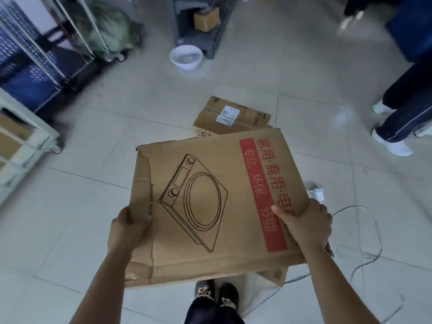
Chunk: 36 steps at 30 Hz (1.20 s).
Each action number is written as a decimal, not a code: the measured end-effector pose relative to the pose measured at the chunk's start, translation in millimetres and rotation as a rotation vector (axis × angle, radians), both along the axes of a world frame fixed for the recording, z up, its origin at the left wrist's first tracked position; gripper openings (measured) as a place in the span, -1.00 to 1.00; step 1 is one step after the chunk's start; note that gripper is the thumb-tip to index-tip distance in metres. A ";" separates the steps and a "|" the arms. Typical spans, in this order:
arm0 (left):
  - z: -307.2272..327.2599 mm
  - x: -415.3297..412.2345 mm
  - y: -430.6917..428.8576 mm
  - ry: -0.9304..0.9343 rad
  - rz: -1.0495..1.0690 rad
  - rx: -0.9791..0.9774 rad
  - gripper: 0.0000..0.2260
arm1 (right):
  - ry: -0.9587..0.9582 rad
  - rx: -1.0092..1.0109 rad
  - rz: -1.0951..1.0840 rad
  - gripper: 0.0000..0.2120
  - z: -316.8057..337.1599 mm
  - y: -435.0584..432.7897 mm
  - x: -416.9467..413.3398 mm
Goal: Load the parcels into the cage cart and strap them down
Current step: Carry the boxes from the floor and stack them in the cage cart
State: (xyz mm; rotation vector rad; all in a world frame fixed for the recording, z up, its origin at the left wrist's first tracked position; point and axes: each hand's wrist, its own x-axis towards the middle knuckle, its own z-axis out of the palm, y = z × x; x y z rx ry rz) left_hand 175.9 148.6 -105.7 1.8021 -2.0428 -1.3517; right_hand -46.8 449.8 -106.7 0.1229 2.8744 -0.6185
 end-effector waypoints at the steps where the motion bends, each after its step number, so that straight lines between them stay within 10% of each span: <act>1: 11.8 8.5 -6.1 0.029 0.029 -0.012 -0.52 | 0.020 -0.025 0.031 -0.08 9.5 -10.9 -0.7; 36: 222.1 397.4 -374.1 0.242 0.816 -0.491 -0.49 | 0.277 -0.486 0.854 -0.17 225.4 -647.5 239.7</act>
